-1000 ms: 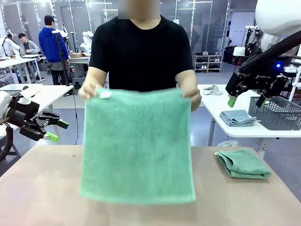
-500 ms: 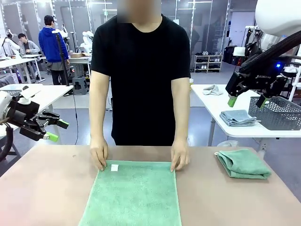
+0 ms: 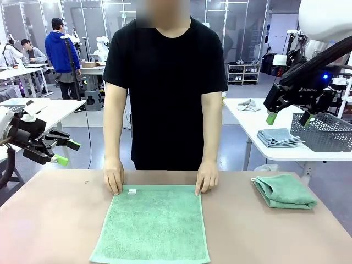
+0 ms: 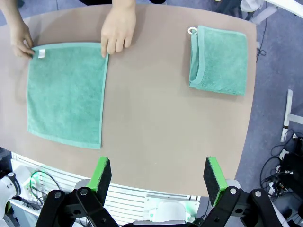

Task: Fold the towels and place them in the basket.
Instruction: When a person lays out a Towel with hook on the table, fold it in half twice.

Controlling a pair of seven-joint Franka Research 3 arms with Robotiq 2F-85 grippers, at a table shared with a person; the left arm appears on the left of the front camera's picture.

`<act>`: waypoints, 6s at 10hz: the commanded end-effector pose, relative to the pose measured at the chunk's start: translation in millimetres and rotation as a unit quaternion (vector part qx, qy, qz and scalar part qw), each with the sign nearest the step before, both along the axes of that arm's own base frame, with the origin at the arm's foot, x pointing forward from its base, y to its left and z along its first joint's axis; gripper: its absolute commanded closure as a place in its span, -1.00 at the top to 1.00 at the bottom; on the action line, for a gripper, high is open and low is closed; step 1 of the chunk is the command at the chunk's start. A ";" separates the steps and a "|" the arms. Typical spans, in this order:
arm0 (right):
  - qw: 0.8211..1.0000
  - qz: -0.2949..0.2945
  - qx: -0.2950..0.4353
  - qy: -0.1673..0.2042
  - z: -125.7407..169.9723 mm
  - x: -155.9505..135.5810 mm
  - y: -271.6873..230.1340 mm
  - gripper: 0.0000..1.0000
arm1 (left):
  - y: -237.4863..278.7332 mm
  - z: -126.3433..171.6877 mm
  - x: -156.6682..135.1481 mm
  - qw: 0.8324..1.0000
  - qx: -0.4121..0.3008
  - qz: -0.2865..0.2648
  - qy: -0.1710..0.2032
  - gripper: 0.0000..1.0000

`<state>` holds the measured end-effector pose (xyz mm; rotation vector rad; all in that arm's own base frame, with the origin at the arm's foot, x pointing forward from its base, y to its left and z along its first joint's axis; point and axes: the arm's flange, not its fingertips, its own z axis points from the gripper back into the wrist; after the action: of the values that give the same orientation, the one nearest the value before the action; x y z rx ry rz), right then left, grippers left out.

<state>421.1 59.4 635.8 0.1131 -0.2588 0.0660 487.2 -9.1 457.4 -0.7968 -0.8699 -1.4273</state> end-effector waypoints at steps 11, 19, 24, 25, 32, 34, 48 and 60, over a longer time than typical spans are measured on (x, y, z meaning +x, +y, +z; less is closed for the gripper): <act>1.000 0.000 0.002 0.003 1.0 -0.8 0.4 0.96 | -0.4 1.3 -1.3 1.000 0.001 0.003 -0.004 1.00; 0.999 0.042 -0.017 -0.006 4.1 0.3 11.3 0.96 | -7.5 15.2 -5.9 1.000 0.022 0.011 -0.007 1.00; 0.931 0.354 -0.070 -0.050 -2.2 -8.1 115.8 0.96 | -121.2 70.6 -48.1 0.975 0.210 0.069 -0.035 1.00; 0.899 0.428 -0.073 -0.058 -14.6 -16.5 135.2 0.96 | -142.8 68.5 -52.7 0.966 0.245 0.081 -0.032 1.00; 0.747 0.655 -0.110 0.024 -120.3 -29.7 210.5 0.96 | -206.5 12.5 -74.3 0.906 0.408 0.111 -0.021 1.00; 0.752 0.652 -0.100 0.022 -122.0 -26.9 214.2 0.96 | -211.9 0.4 -76.9 0.898 0.425 0.111 -0.016 1.00; 0.725 0.680 -0.109 0.003 -218.1 -87.9 210.0 0.96 | -203.1 -75.1 -112.7 0.893 0.443 0.081 -0.011 1.00; 0.738 0.668 -0.086 0.043 -318.9 -77.0 222.2 0.96 | -212.1 -140.2 -153.4 0.871 0.489 0.052 -0.012 1.00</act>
<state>341.1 278.5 318.6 0.0748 -0.0160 1.5509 350.0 -228.5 329.7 0.0032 -0.1016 -1.5485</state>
